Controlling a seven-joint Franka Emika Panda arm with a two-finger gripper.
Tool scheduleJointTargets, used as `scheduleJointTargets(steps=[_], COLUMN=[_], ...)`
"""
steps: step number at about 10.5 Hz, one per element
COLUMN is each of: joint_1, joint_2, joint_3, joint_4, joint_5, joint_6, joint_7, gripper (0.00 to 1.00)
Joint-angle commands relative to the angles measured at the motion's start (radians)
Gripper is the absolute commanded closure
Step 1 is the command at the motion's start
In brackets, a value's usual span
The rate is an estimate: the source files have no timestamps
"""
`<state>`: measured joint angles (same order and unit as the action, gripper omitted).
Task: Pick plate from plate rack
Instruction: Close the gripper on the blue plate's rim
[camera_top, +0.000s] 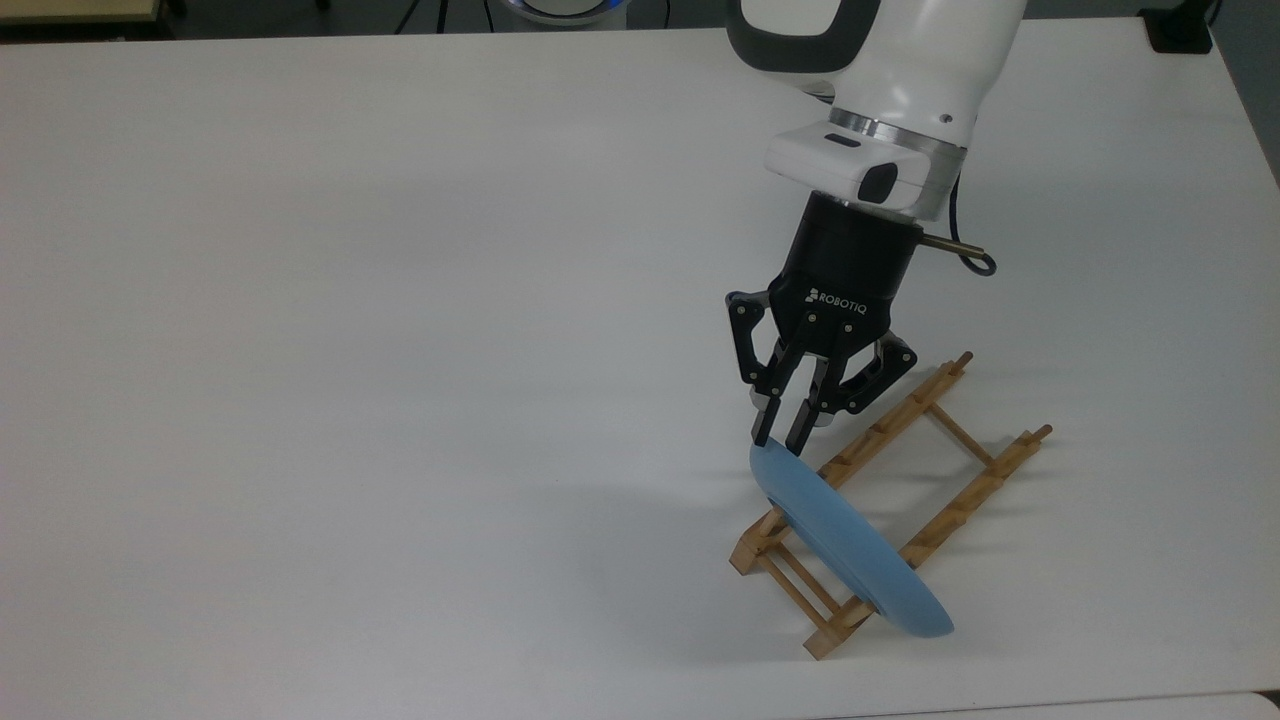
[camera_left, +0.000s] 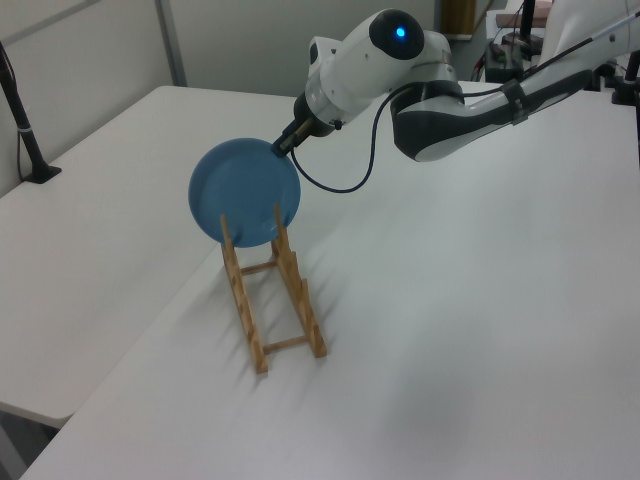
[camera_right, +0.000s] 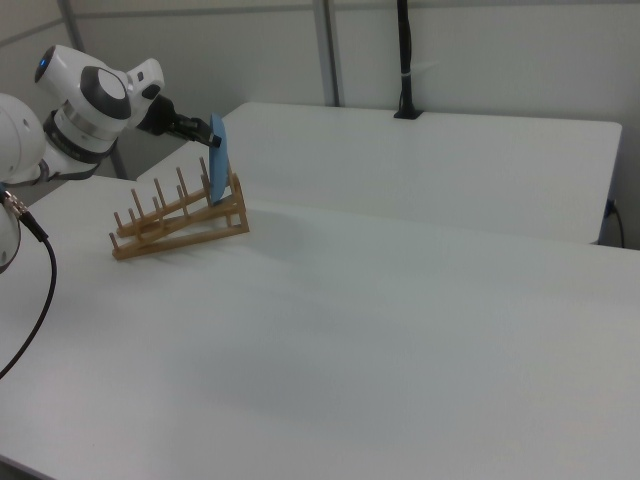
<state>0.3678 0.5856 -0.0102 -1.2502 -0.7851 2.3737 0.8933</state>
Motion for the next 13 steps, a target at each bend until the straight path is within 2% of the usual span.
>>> scheduleJointTargets(steps=[1, 2, 3, 4, 5, 6, 9, 12, 13], joint_1=[0.014, 0.014, 0.013, 0.013, 0.013, 0.013, 0.01, 0.006, 0.008], joint_2=[0.013, 0.014, 0.017, 0.023, 0.023, 0.025, 0.025, 0.039, 0.036], joint_3=[-0.019, -0.017, -0.019, -0.019, -0.019, -0.019, -0.022, -0.024, -0.022], joint_4=[0.02, 0.02, 0.02, 0.02, 0.02, 0.02, 0.02, 0.022, 0.022], joint_5=[-0.034, -0.049, -0.051, -0.054, -0.065, -0.066, -0.066, -0.066, -0.065], joint_6=[0.012, 0.012, 0.012, 0.012, 0.012, 0.013, 0.039, 0.042, 0.041], joint_7=[0.021, 0.022, 0.021, 0.021, 0.021, 0.021, 0.021, 0.021, 0.019], gripper=[0.76, 0.69, 0.54, 0.49, 0.49, 0.5, 0.73, 0.83, 0.95])
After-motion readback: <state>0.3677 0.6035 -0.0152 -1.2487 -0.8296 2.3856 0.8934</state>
